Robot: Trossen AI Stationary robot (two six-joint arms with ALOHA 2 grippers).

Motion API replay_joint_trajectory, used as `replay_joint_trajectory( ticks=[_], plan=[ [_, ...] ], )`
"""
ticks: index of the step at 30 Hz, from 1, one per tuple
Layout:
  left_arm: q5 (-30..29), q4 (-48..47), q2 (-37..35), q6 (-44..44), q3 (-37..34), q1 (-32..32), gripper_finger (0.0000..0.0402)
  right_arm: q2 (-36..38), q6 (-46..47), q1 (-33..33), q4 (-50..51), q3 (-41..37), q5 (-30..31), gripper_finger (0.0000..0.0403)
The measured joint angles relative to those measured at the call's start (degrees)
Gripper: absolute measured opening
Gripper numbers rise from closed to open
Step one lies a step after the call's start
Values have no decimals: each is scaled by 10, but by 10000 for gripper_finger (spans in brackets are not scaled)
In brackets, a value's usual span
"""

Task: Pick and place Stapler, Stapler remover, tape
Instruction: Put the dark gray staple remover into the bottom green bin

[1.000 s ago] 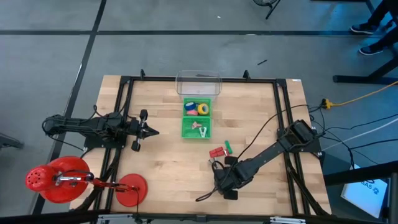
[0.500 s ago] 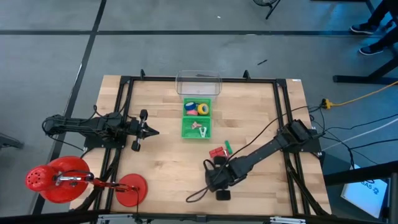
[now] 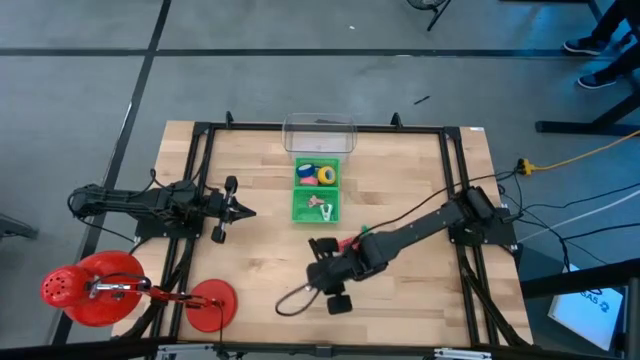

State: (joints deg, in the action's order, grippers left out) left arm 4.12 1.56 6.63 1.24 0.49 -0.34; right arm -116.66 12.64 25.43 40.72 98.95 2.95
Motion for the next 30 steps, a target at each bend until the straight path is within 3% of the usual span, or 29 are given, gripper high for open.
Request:
replay_joint_trajectory(
  ticks=[11,25,30],
  plan=[
    [0,0,0,0,0,0,7,1,-109,-64,9,81,0,113],
    [0,0,0,0,0,0,8,1,-183,-174,49,81,0,113],
    [0,0,0,0,0,0,5,2,-195,-216,52,48,0,113]
  ],
)
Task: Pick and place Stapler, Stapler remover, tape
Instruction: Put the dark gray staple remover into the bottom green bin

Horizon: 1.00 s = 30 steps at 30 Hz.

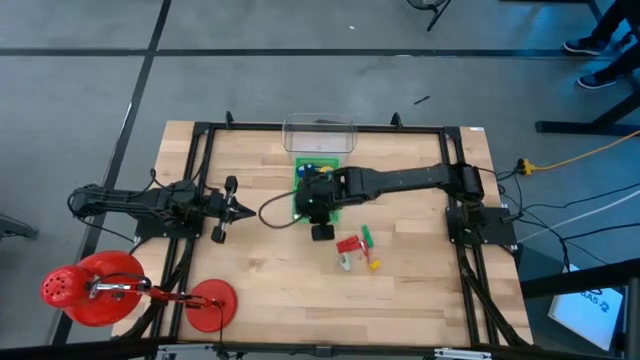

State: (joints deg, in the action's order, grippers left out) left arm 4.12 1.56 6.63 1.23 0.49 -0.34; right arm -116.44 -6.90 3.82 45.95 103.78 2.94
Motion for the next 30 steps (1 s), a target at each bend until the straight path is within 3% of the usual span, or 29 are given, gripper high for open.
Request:
replay_joint_trajectory(
  ticks=[10,16,24,30],
  plan=[
    [0,0,0,0,0,0,8,0,-12,-48,-89,-132,-15,121],
    [0,0,0,0,0,0,4,0,-12,-65,-129,-160,-15,127],
    [0,0,0,0,0,0,8,-1,-25,-79,-142,-161,-17,175],
    [0,0,0,0,0,0,5,-1,-25,-82,-140,-161,-17,235]
  ],
)
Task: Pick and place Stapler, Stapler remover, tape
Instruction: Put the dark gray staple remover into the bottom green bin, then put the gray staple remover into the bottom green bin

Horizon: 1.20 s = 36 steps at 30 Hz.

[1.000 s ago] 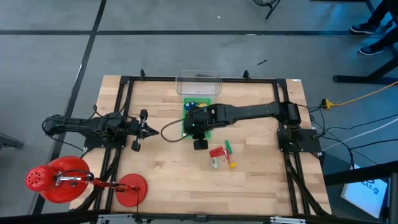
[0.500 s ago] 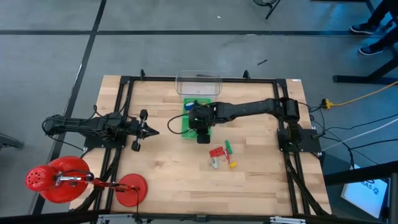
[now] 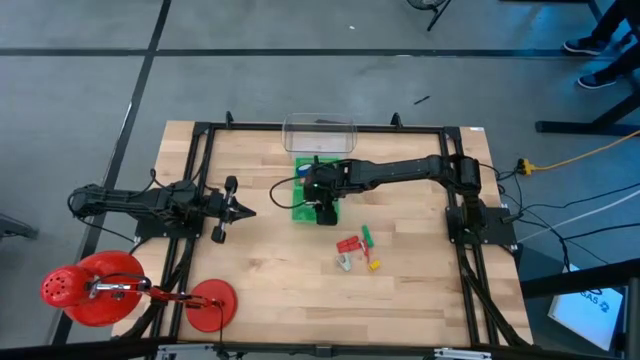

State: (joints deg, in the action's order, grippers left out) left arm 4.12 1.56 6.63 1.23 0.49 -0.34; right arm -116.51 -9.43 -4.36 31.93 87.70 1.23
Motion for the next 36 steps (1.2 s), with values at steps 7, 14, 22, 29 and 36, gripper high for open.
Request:
replay_joint_trajectory(
  ticks=[7,14,22,29,36],
  plan=[
    [0,0,0,0,0,0,6,0,0,0,7,0,0,318],
    [0,0,0,0,0,0,4,1,16,9,69,34,-32,342],
    [0,0,0,0,0,0,7,7,45,53,120,73,-34,332],
    [0,0,0,0,0,0,5,13,109,107,142,74,-13,330],
    [0,0,0,0,0,0,8,13,233,172,148,73,58,330]
  ],
)
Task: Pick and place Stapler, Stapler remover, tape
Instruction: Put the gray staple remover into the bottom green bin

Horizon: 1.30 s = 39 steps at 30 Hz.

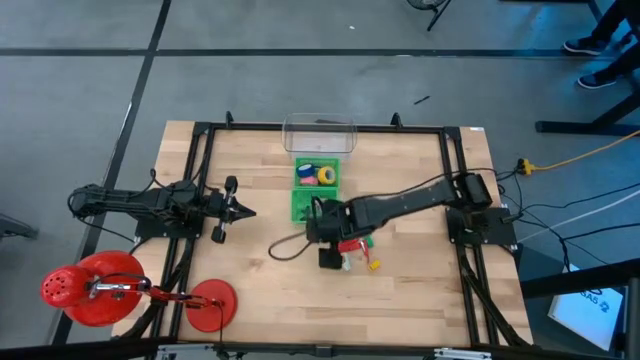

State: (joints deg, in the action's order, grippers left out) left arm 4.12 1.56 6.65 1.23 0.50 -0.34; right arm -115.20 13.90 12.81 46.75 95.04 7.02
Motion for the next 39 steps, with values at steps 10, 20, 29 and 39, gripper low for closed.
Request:
replay_joint_trajectory(
  ticks=[10,20,29,39],
  plan=[
    [0,0,0,0,0,0,6,0,236,88,66,0,41,330],
    [0,0,0,0,0,0,5,0,391,146,86,-35,109,330],
    [0,0,0,0,0,0,8,0,544,129,40,-127,102,330],
    [0,0,0,0,0,0,5,0,562,123,-86,-167,73,330]
  ],
)
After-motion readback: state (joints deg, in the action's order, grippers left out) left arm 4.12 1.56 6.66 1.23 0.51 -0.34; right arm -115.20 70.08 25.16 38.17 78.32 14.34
